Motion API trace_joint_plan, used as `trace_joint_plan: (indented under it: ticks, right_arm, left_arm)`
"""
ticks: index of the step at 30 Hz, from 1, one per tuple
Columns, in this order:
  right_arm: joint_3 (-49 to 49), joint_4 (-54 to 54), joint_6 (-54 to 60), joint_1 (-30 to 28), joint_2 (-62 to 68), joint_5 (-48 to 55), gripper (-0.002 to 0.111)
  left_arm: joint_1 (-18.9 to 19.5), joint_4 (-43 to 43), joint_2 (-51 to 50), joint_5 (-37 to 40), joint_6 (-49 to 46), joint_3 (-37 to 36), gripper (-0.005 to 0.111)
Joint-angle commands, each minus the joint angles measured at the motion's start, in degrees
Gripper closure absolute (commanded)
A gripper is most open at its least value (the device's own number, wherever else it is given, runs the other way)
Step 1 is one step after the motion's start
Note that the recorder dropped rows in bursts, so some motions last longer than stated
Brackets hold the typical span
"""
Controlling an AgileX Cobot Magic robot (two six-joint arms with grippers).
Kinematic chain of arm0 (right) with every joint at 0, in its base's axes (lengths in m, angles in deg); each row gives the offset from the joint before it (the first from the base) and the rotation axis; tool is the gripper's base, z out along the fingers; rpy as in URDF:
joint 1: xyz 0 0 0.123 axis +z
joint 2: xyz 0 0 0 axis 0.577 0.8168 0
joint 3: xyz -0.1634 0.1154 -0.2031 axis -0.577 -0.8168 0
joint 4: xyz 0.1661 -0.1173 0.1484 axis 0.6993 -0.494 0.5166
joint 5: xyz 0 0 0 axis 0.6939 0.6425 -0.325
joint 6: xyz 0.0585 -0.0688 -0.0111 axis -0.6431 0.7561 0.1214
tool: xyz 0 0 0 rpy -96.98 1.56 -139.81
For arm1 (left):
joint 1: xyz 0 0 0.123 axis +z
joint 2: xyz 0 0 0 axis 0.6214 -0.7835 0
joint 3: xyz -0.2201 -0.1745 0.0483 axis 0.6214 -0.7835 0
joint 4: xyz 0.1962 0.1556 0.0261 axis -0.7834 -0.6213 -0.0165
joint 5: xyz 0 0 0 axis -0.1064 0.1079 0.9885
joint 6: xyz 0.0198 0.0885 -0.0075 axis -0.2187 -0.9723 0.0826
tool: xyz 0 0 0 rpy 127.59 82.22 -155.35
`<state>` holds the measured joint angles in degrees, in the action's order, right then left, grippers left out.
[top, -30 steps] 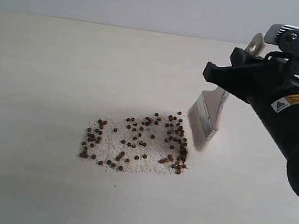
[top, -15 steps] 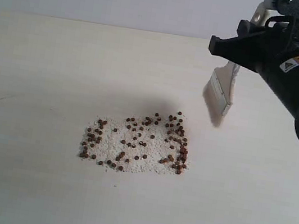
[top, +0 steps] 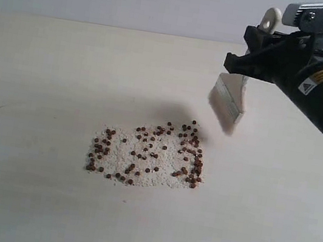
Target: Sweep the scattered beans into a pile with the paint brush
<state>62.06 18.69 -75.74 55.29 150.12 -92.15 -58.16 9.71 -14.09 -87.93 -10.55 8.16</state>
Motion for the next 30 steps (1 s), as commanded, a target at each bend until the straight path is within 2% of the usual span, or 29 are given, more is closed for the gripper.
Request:
trace_joint_plan:
  ticks: [1,4,9,17,30]
  right_arm:
    - [0.01,-5.60,-1.28,-1.21,3.10,-4.25,0.108]
    - [0.73,-12.01,-3.64,-3.57,4.75,-4.15,0.108]
    - [2.44,-16.74,-6.99,-5.79,6.18,-3.44,0.108]
    - [9.05,-23.73,-10.25,-5.79,6.56,8.79,0.108]
    - [10.07,-41.83,-25.70,-5.68,8.01,5.68,0.108]
  left_arm:
    - [-0.18,0.34,0.28,0.11,0.29,-0.22,0.107]
    - [-0.18,0.34,0.28,0.11,0.29,-0.22,0.107]
    - [-0.18,0.34,0.28,0.11,0.29,-0.22,0.107]
    - [-0.18,0.34,0.28,0.11,0.29,-0.22,0.107]
    - [-0.18,0.34,0.28,0.11,0.29,-0.22,0.107]
